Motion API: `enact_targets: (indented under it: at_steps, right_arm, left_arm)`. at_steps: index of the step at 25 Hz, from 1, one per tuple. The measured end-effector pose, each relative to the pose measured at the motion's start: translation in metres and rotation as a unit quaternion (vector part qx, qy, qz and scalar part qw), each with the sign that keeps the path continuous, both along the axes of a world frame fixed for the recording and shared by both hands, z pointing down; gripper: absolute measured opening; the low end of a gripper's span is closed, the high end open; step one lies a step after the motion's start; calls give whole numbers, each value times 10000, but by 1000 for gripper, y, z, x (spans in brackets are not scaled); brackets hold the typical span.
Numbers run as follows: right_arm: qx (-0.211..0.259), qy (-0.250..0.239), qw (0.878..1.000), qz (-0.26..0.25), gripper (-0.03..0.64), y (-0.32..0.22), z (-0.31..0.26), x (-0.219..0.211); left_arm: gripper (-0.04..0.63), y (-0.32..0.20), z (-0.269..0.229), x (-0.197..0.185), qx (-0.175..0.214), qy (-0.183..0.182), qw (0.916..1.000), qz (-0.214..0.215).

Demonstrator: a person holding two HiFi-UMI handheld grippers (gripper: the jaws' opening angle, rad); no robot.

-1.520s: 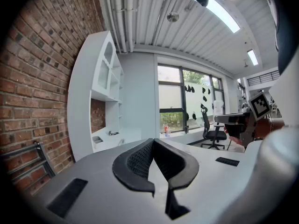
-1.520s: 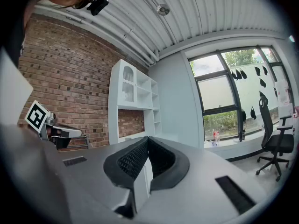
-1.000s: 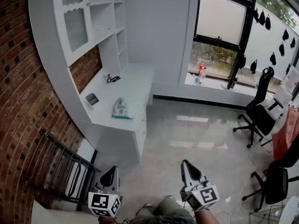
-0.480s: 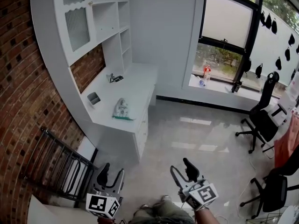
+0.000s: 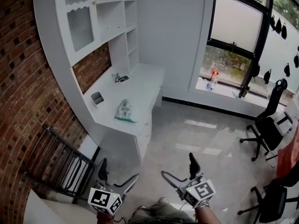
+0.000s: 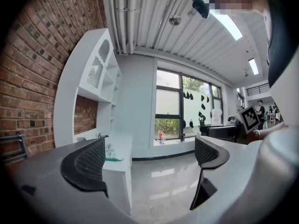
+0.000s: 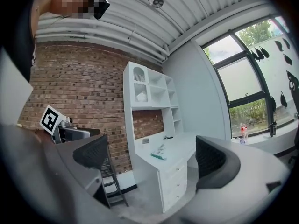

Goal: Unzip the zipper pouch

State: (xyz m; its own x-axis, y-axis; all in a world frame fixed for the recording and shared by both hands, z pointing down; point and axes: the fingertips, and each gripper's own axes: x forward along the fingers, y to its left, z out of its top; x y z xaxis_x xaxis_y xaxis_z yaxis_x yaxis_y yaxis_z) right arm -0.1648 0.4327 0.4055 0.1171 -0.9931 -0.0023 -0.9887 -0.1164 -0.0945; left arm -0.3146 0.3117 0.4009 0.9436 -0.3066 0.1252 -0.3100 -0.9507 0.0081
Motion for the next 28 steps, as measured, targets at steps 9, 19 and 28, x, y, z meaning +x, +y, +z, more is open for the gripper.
enact_targets:
  at_steps: [9, 19, 28]
  right_arm:
    - [-128, 211, 9996, -165, 574, -8, 7, 47]
    - [-243, 638, 9977, 34, 574, 18, 20, 101]
    - [-251, 476, 9985, 88, 572, 16, 33, 140]
  left_arm:
    - [569, -6, 14, 53, -50, -268, 9995, -160]
    - [566, 6, 40, 103, -96, -623, 9976, -288]
    - [566, 0, 47, 148, -35, -645, 9978, -115]
